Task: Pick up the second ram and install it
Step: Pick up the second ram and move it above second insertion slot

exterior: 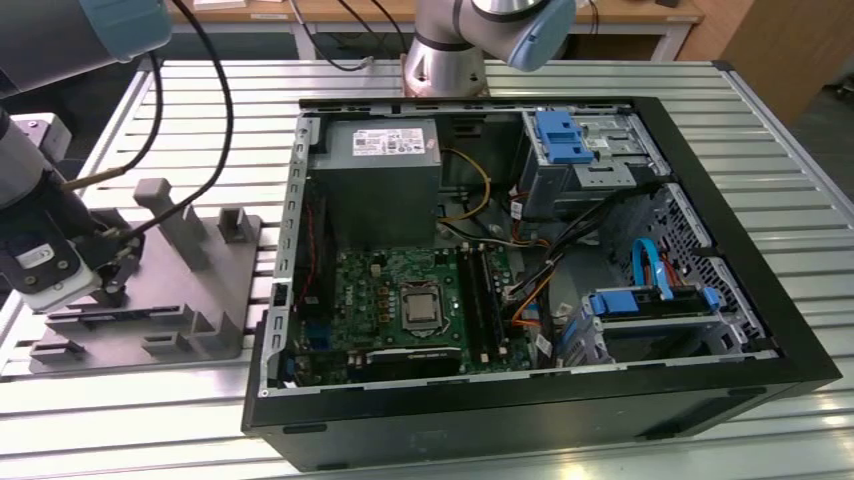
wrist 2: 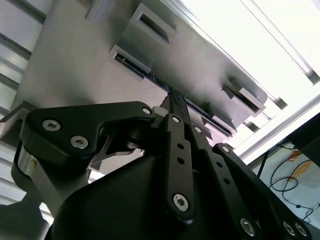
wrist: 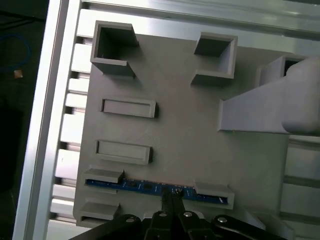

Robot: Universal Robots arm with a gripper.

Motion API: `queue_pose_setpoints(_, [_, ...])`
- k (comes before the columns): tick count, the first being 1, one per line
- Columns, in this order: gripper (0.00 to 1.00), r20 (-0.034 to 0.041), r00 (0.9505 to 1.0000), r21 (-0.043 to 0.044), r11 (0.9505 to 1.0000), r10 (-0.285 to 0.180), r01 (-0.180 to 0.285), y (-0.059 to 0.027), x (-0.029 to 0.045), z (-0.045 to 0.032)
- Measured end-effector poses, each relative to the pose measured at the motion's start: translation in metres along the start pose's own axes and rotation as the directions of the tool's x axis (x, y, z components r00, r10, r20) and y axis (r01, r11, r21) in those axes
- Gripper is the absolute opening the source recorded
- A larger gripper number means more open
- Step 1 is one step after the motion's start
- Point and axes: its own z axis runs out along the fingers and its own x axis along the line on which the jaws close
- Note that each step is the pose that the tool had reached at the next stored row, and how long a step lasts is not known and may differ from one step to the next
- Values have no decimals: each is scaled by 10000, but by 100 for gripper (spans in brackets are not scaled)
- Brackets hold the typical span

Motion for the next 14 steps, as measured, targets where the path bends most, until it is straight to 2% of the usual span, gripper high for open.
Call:
queue_pose_setpoints(6, [10, -14, 9985, 12, 9985, -550, 550, 0, 0, 0])
queue_pose_setpoints(14, [10, -26, 9943, 23, 9943, -1064, 1064, 0, 0, 0])
